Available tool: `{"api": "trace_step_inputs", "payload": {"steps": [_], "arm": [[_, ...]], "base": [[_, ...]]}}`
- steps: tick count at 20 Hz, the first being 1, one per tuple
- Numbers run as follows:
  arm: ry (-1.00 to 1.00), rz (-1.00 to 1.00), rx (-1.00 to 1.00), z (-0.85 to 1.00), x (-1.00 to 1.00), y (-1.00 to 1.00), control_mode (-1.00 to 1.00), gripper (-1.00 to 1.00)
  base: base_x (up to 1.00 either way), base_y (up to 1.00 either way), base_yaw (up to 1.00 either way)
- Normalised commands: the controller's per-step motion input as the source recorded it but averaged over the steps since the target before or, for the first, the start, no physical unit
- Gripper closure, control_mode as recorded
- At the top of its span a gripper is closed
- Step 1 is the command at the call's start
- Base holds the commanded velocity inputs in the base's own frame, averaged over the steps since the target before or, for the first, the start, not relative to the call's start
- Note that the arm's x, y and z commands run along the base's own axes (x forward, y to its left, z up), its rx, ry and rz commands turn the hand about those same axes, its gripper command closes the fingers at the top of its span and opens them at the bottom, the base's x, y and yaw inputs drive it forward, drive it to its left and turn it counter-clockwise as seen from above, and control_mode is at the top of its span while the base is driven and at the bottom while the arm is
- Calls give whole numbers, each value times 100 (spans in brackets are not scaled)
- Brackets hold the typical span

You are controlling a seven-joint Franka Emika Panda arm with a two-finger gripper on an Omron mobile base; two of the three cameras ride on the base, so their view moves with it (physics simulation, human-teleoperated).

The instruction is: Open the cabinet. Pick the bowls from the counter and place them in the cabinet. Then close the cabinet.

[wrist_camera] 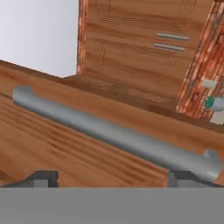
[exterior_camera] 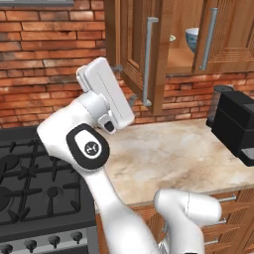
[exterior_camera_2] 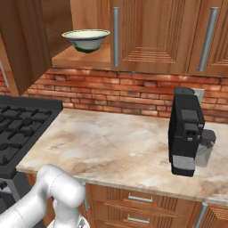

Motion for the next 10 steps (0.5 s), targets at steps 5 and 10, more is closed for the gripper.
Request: {"api": "trace_step_inputs", "payload": {"steps": [5, 10], "arm": [[-5, 0, 2, -18, 95, 0, -100, -100], [-6, -3, 4, 1, 46, -17, -100, -100]], "base": [[0, 0, 0], [0, 0, 0]]}}
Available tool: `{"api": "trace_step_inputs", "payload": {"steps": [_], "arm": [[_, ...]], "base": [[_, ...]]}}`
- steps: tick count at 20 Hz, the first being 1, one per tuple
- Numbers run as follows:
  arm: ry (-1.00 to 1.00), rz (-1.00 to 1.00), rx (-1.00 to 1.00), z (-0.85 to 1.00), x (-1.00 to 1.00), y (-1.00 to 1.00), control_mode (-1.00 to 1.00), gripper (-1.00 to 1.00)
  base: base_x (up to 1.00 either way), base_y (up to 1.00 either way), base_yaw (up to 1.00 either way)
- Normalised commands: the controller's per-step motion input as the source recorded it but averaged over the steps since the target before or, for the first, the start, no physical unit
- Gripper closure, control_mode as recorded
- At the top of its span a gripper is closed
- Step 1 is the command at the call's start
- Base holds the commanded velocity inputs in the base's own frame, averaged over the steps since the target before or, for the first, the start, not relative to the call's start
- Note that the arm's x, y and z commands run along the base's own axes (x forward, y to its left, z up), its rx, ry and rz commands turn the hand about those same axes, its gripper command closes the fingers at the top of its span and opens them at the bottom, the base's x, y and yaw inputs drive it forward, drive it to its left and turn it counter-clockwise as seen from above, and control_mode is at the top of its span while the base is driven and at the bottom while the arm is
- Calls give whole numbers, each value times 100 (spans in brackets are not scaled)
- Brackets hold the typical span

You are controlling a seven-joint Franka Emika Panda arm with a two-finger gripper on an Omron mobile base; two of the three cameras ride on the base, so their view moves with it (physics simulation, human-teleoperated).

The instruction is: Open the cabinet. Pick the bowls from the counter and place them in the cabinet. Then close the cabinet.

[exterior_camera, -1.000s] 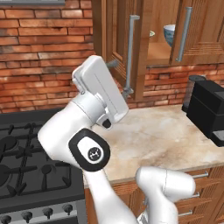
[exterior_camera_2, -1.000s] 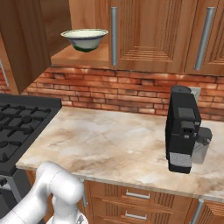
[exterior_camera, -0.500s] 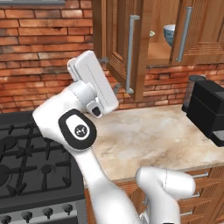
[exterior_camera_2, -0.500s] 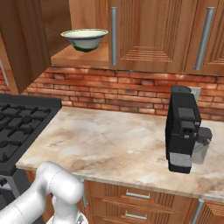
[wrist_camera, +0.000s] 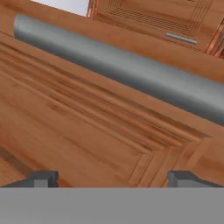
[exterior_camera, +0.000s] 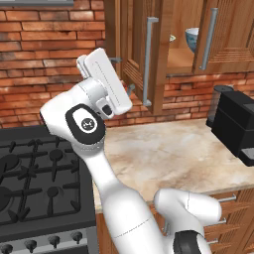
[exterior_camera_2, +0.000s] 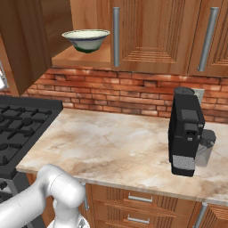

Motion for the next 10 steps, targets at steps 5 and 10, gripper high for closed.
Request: {"api": "trace_step_inputs", "payload": {"steps": [5, 10], "arm": [[0, -9, 11, 0, 31, -43, -100, -100], [0, -8, 16, -1, 44, -67, -100, -100]], "base": [[0, 0, 0], [0, 0, 0]]}}
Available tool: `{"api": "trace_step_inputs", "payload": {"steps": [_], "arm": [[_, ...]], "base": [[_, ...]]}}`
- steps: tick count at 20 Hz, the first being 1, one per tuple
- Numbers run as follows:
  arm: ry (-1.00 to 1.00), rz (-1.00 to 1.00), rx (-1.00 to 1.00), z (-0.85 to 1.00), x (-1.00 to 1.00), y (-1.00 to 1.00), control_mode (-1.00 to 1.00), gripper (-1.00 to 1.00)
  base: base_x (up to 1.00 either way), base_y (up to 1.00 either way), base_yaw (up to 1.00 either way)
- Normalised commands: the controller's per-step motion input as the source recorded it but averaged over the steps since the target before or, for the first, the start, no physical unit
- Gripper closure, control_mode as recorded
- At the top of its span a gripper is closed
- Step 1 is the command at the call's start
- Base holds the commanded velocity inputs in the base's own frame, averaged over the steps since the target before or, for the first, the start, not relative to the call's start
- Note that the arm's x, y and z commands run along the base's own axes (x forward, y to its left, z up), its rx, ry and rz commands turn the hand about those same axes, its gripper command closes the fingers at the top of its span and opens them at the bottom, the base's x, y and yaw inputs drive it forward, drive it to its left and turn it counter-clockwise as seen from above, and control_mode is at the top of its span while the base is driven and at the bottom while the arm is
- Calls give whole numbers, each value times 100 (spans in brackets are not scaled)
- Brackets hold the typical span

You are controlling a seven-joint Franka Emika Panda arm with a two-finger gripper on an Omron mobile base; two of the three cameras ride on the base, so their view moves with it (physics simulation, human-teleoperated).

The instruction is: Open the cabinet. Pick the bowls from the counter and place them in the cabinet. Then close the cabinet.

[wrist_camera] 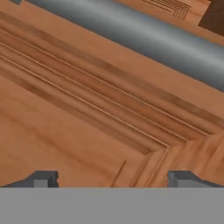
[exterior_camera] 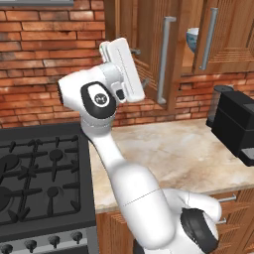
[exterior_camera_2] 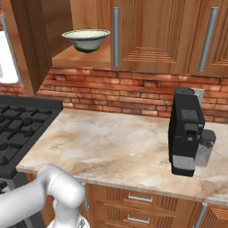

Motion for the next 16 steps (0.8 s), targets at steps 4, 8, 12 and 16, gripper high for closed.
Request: {"api": "trace_step_inputs", "payload": {"steps": [4, 8, 12, 16], "arm": [[-2, -2, 19, -1, 43, -96, -100, -100], [-12, 8, 27, -21, 28, -100, -100, -100], [-20, 32, 38, -52, 32, -100, -100, -100], [-32, 50, 25, -100, 97, -46, -100, -100]], "base": [[0, 0, 0], [0, 0, 0], [0, 0, 0], [0, 0, 0]]}}
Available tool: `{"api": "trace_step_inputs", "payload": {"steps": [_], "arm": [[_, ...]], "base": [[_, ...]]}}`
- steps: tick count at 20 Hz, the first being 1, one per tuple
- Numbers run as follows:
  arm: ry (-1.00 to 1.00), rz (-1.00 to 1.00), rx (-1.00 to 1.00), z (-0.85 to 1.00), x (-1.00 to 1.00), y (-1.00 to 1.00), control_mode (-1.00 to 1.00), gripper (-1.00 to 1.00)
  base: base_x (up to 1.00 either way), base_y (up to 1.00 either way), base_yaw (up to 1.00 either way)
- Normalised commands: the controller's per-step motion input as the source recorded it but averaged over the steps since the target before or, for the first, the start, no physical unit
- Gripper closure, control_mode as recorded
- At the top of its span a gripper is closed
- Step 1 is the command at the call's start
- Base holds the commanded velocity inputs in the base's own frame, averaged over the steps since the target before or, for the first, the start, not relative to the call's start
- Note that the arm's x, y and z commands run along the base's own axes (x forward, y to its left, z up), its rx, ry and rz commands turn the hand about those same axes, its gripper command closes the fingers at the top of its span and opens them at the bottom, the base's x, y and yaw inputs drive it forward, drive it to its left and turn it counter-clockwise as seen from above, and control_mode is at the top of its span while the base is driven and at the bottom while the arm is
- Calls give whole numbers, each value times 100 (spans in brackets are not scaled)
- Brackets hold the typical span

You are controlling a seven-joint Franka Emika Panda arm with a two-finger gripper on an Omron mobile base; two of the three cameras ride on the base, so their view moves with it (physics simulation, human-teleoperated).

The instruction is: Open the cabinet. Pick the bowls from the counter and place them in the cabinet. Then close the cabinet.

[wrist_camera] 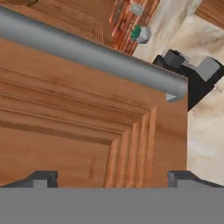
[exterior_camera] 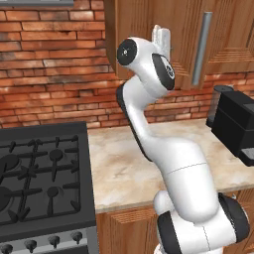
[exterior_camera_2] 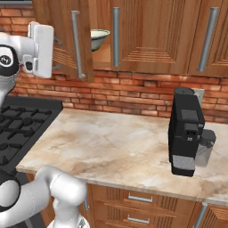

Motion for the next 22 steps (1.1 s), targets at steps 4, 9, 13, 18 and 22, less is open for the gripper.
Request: {"api": "trace_step_inputs", "payload": {"steps": [4, 9, 13, 18, 22], "arm": [[-60, 56, 0, -100, 94, -16, -100, -100], [-51, 32, -1, -100, 100, -36, -100, -100], [-22, 0, 4, -100, 100, -44, -100, -100], [-5, 0, 13, -100, 100, -10, -100, -100], [-5, 0, 10, -94, 100, -6, -100, -100]], "base": [[0, 0, 0], [0, 0, 0], [0, 0, 0], [0, 0, 0], [0, 0, 0]]}}
